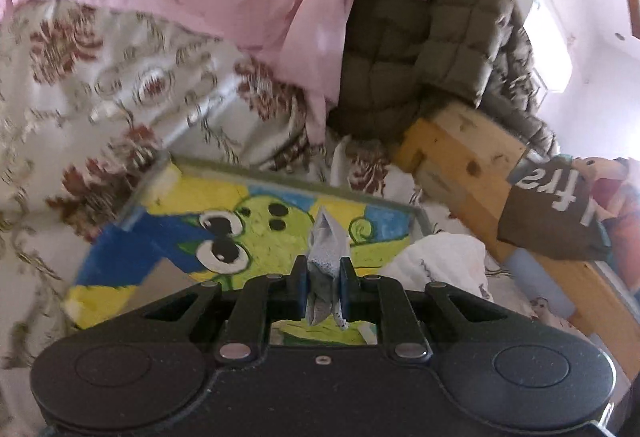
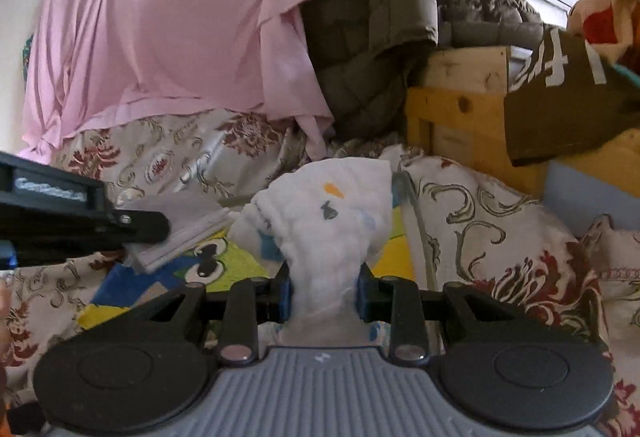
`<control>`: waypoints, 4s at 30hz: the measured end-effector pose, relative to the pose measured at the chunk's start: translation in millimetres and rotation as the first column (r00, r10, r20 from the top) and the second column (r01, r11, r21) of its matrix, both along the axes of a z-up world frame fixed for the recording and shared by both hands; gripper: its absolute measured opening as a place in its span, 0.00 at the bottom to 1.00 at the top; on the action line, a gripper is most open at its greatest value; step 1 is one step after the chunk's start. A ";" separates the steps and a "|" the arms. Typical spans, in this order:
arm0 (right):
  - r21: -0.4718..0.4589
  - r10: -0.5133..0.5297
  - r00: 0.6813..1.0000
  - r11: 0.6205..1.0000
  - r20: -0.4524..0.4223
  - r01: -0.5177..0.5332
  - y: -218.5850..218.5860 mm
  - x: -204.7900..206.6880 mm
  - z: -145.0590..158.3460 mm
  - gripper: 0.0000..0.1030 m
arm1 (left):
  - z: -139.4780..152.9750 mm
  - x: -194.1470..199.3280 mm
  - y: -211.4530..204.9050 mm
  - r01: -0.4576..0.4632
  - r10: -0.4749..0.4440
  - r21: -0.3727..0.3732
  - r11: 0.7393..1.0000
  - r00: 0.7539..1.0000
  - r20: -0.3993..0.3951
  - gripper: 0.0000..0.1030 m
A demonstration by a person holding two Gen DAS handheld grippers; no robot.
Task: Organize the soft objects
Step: 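Carry both held items onto the cartoon painting tray and open both tools, then withdraw both open tools from the tray back over the pile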
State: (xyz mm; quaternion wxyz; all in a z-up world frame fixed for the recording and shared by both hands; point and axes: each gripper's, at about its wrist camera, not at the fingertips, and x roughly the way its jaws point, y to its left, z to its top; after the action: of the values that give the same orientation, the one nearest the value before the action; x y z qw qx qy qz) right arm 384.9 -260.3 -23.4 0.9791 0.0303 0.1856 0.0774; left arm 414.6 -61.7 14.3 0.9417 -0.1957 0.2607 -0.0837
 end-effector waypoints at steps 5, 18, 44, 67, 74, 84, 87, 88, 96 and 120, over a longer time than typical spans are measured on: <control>0.020 -0.010 0.999 1.000 -0.042 0.011 -0.5 16.7 -4.4 0.36 | -20.4 22.1 -0.9 -0.021 0.016 -0.059 0.998 0.996 -0.088 0.16; 0.001 -0.020 0.995 1.000 -0.100 0.020 4.6 26.9 -6.9 0.56 | -44.6 34.0 6.6 -0.040 0.026 -0.067 0.997 0.980 -0.199 0.20; 0.096 -0.047 0.995 0.995 0.082 0.039 -10.9 -50.7 48.7 1.00 | 33.2 -64.1 19.3 -0.104 0.096 0.136 0.985 0.993 0.070 0.93; 0.097 -0.002 0.955 0.995 0.296 -0.028 29.6 -257.0 60.9 1.00 | 42.7 -298.9 53.6 -0.318 0.232 0.215 0.924 0.909 0.345 0.99; 0.109 -0.022 0.964 0.994 0.265 -0.007 32.8 -300.6 46.0 1.00 | 27.7 -339.9 59.8 -0.342 0.248 0.228 0.912 0.900 0.358 0.99; 0.051 -0.031 0.984 0.998 0.175 0.023 44.3 -331.0 25.5 1.00 | 4.9 -369.0 70.8 -0.302 0.221 0.297 0.906 0.935 0.276 0.99; 0.030 -0.043 0.990 0.999 0.137 0.039 47.1 -336.0 20.9 1.00 | -5.2 -375.6 71.7 -0.273 0.204 0.334 0.902 0.952 0.226 0.99; 0.024 -0.048 0.990 0.999 0.130 0.045 47.9 -336.9 19.4 1.00 | -8.8 -376.6 71.1 -0.265 0.202 0.347 0.900 0.957 0.209 0.99; -0.073 -0.095 0.995 0.993 0.021 0.096 57.8 -323.5 4.6 1.00 | -25.3 -372.9 68.4 -0.248 0.208 0.398 0.883 0.968 0.141 0.99; -0.120 -0.049 0.997 0.992 -0.060 0.042 66.9 -313.6 -6.2 1.00 | -32.3 -364.6 72.4 -0.283 0.273 0.396 0.873 0.958 0.083 0.99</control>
State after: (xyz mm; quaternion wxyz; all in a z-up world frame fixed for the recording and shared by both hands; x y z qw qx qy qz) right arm 71.3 -193.4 -29.6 0.9744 -0.0216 0.2198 0.0428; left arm 50.0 10.7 -18.1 0.9669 -0.0315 0.2301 0.1059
